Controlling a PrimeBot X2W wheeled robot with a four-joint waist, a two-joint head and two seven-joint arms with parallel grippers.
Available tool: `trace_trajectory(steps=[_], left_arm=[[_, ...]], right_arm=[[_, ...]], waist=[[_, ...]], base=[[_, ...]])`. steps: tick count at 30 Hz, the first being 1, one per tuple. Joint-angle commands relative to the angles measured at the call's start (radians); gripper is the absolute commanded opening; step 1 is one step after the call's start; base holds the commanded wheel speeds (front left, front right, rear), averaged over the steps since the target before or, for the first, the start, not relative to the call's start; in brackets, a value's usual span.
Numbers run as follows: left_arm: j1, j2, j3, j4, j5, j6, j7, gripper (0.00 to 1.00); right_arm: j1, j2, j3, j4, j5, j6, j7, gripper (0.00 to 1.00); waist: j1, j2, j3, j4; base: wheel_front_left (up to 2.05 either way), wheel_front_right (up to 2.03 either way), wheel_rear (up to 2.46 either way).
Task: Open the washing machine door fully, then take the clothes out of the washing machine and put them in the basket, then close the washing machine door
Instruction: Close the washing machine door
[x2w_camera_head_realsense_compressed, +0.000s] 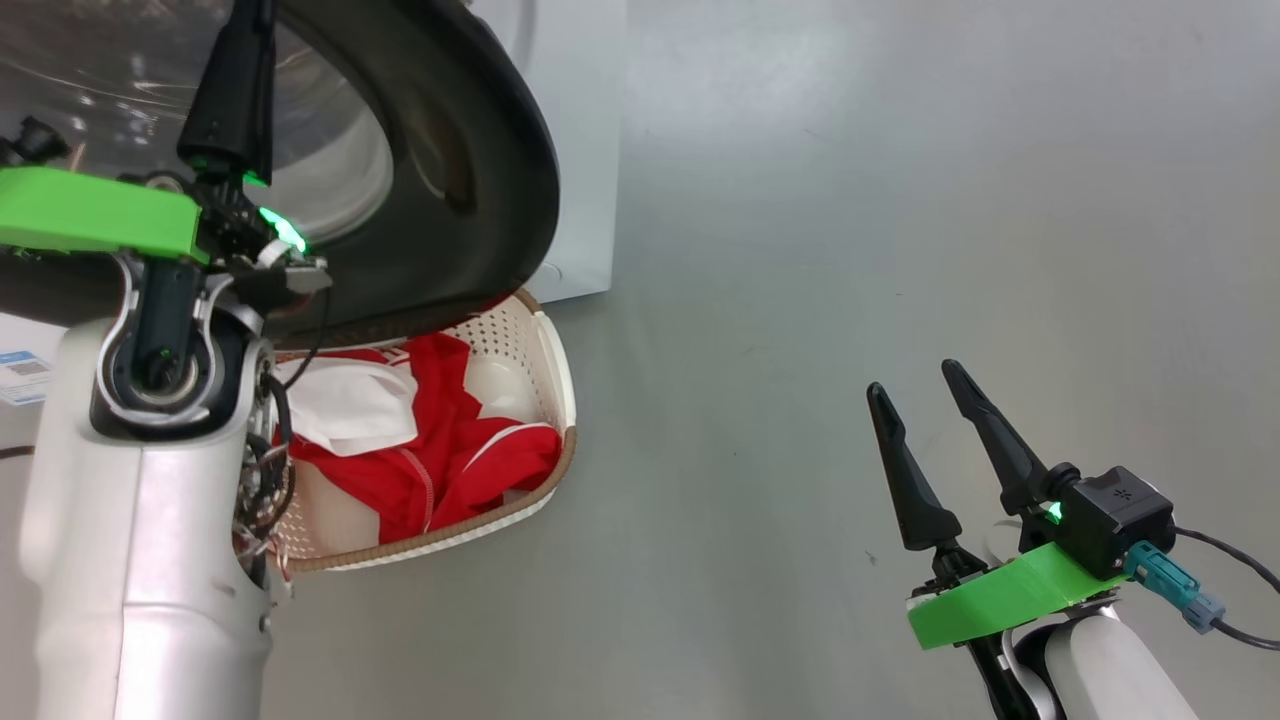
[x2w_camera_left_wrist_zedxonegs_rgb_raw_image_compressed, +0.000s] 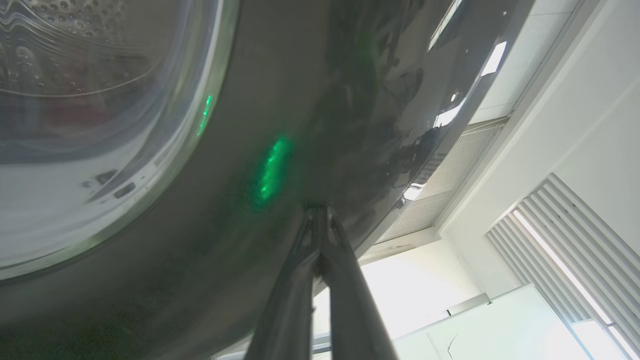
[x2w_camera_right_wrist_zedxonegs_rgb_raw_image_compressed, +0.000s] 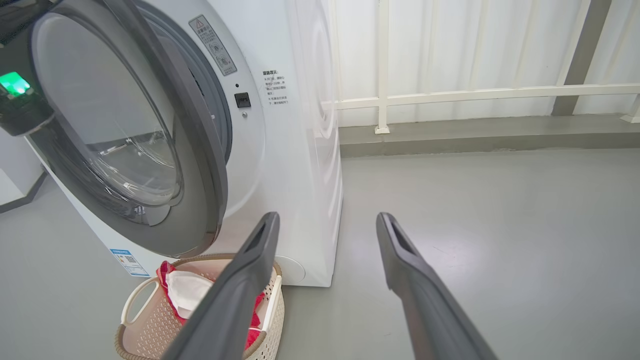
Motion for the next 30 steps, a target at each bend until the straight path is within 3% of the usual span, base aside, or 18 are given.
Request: trace_trajectory(steps=[1, 12, 21, 22, 23, 24, 30], left_arm=[[-0.037, 0.029, 0.024, -0.014, 0.013, -0.014, -0.005, 0.0], [-0.094, 0.037, 0.036, 0.05, 0.021, -0.027, -0.019, 0.0], [-0.052, 0.032, 0.018, 0.043, 0.013, -0.029, 0.011, 0.0], [-0.042, 0.031, 0.018, 0.037, 0.01, -0.029, 0.013, 0.27], [-0.029, 0.03, 0.018, 0.031, 0.008, -0.029, 0.014, 0.7], [-0.014, 0.029, 0.021, 0.028, 0.006, -0.029, 0.012, 1.0], [0.085, 0.03, 0.028, -0.01, -0.004, -0.027, 0.019, 1.0]], right_arm=[[-0.026, -0.002, 0.02, -0.026, -0.007, 0.006, -0.006, 1.0], [-0.03, -0.002, 0.014, -0.029, -0.008, 0.006, -0.006, 1.0], [-0.022, -0.002, 0.01, -0.029, -0.004, 0.006, -0.006, 1.0], [-0.021, -0.002, 0.01, -0.028, -0.003, 0.006, -0.006, 1.0], [-0.02, -0.002, 0.011, -0.027, -0.002, 0.006, -0.006, 1.0], [-0.018, -0.002, 0.013, -0.026, 0.0, 0.006, -0.006, 1.0], [-0.005, -0.002, 0.018, -0.019, 0.009, 0.006, -0.006, 1.0]], waist=[[0.0, 0.0, 0.006, -0.012], [0.0, 0.0, 0.017, -0.05], [0.0, 0.0, 0.003, -0.029], [0.0, 0.0, -0.001, -0.024], [0.0, 0.0, -0.007, -0.018], [0.0, 0.0, -0.013, -0.013], [0.0, 0.0, -0.054, 0.029]], base=[[0.0, 0.0, 0.0], [0.0, 0.0, 0.0], [0.0, 0.0, 0.0], [0.0, 0.0, 0.0], [0.0, 0.0, 0.0], [0.0, 0.0, 0.0], [0.0, 0.0, 0.0]])
